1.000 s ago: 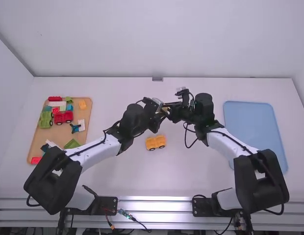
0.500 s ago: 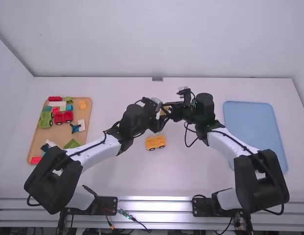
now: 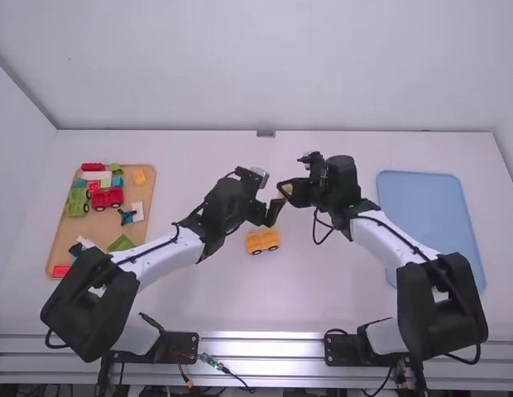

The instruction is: Assemble lego blocks to make yellow taxi

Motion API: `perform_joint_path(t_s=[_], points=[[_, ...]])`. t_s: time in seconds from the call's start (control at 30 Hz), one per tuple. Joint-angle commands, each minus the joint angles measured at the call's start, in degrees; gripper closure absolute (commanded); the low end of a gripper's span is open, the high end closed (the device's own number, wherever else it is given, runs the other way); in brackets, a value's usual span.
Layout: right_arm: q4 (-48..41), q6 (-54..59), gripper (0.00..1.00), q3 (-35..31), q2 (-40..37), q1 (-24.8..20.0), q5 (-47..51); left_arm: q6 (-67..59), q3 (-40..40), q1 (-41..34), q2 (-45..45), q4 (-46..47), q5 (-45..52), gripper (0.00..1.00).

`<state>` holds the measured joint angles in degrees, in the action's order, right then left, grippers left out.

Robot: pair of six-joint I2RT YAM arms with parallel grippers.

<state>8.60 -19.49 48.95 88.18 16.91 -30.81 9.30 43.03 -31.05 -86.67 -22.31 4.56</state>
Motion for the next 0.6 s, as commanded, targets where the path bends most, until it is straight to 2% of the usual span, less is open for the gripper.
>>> perform_joint_path(t_s=[0.0,0.13,0.23,0.37,0.43,0.57], points=[[-5.73,6.03,0.96,6.64,0.31,0.7,5.66,0.33,0.07,-0.46,0.15,3.74,-11.74,0.01],[-17.29,11.54,0.96,12.41,0.33,0.61,9.55,-3.61,0.09,-0.37,0.33,6.88,-13.66,0.01],[-30.05,13.99,0.99,17.94,0.33,0.76,15.85,-3.56,0.13,1.73,0.74,8.98,-14.69,0.01],[-36.52,14.99,1.0,20.11,0.35,0.68,18.36,-4.11,1.44,4.68,0.74,12.61,-12.83,0.01],[-41.4,15.28,1.0,21.2,0.35,1.14,20.0,-5.84,4.11,8.46,0.74,17.79,-7.78,0.01],[-45.62,13.81,1.0,21.18,0.42,2.29,23.08,-5.97,8.28,14.21,0.74,23.69,-1.9,0.01]])
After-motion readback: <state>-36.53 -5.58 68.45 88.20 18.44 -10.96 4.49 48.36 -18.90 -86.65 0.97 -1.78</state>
